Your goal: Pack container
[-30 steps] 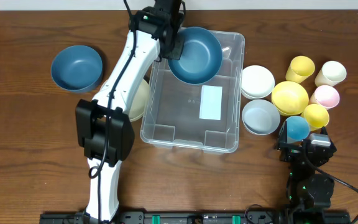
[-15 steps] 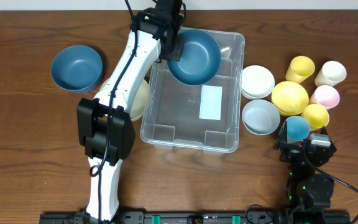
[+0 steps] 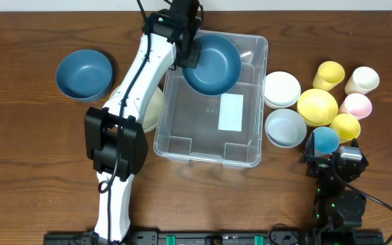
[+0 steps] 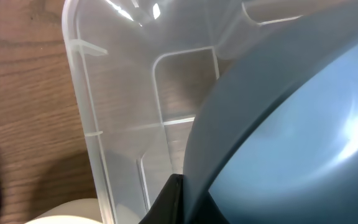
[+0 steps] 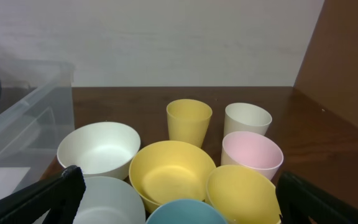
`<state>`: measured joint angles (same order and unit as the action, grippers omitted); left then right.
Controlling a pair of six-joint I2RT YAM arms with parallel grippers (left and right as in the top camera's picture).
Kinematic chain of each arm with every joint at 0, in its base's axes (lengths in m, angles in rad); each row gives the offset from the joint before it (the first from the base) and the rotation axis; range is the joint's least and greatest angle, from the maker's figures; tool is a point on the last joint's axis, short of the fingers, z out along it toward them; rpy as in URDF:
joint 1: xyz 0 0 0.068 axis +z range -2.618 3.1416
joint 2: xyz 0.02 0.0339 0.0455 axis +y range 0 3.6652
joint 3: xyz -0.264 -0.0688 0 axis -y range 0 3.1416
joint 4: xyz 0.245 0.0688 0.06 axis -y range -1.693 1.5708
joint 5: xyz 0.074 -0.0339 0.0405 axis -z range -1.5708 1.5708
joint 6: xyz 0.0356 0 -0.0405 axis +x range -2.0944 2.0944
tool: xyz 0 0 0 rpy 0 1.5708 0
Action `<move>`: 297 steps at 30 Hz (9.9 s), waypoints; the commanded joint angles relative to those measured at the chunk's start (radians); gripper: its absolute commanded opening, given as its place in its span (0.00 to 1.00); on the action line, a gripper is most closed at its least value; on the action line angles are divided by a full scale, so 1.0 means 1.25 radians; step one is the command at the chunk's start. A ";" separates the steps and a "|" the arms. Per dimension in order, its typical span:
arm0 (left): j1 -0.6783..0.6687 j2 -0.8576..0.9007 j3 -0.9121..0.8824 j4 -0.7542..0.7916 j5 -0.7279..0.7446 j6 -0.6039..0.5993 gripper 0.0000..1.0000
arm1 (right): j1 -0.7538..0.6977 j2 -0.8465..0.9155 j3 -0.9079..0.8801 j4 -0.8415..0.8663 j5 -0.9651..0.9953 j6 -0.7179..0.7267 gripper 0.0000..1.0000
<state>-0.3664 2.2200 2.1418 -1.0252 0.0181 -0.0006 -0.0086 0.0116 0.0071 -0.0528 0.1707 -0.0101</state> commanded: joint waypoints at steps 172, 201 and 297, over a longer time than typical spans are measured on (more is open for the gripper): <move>0.020 -0.028 0.013 0.002 -0.009 0.005 0.32 | 0.008 -0.005 -0.001 -0.003 0.004 0.011 0.99; -0.089 -0.019 -0.097 -0.034 0.119 0.005 0.06 | 0.008 -0.005 -0.001 -0.003 0.004 0.011 0.99; -0.051 -0.156 -0.221 0.359 -0.112 0.081 0.06 | 0.008 -0.005 -0.001 -0.003 0.004 0.011 0.99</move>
<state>-0.4385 2.1723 1.8275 -0.5625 -0.1051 0.0864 -0.0086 0.0120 0.0071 -0.0528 0.1711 -0.0101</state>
